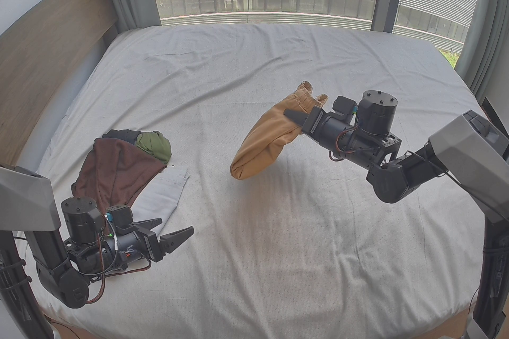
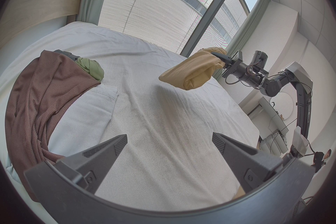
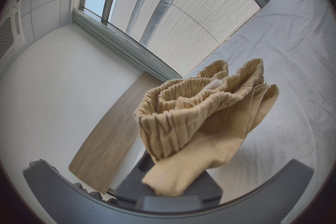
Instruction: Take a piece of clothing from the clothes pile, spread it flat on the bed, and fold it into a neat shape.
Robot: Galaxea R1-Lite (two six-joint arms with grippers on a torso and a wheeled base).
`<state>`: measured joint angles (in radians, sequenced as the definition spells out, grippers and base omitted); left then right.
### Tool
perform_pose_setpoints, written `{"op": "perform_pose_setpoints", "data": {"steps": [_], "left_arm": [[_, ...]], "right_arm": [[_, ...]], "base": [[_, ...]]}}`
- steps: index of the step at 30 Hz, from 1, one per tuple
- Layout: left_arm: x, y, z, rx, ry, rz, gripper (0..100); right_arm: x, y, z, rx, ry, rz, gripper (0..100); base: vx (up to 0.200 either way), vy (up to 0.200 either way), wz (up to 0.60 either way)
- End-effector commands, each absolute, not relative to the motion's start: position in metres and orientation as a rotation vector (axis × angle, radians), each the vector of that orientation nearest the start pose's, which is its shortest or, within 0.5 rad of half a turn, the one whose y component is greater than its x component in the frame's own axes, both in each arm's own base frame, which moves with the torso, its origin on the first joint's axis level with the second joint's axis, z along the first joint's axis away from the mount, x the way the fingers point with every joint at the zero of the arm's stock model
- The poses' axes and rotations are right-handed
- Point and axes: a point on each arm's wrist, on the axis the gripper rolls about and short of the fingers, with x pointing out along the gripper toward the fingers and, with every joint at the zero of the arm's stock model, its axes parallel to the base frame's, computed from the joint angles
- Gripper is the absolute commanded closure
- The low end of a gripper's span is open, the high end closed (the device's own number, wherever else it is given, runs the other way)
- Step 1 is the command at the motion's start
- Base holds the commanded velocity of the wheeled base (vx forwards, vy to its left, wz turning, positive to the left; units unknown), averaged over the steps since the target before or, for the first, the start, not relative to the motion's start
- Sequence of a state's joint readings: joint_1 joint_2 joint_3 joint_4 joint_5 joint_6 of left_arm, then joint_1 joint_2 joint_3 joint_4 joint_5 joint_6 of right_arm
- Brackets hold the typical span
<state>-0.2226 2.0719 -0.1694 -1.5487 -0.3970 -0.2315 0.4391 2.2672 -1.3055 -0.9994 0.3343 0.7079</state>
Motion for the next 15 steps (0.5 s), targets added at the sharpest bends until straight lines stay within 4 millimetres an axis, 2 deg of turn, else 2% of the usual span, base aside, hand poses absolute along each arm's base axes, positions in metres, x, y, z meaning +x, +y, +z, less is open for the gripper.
{"op": "perform_pose_setpoints", "data": {"steps": [1,10,15], "left_arm": [[0.245,-0.064,0.038,-0.253,0.428,-0.569,0],[0.244,-0.064,0.038,-0.254,0.430,-0.569,0],[0.244,-0.064,0.038,-0.254,0.433,-0.570,0]], "right_arm": [[0.421,0.207,0.120,0.674,0.249,0.751,100],[0.434,0.213,0.114,0.671,0.265,0.745,100],[0.448,0.218,0.114,0.672,0.257,0.746,100]], "base": [[0.000,0.000,0.00],[0.000,0.000,0.00],[0.000,0.000,0.00]]}}
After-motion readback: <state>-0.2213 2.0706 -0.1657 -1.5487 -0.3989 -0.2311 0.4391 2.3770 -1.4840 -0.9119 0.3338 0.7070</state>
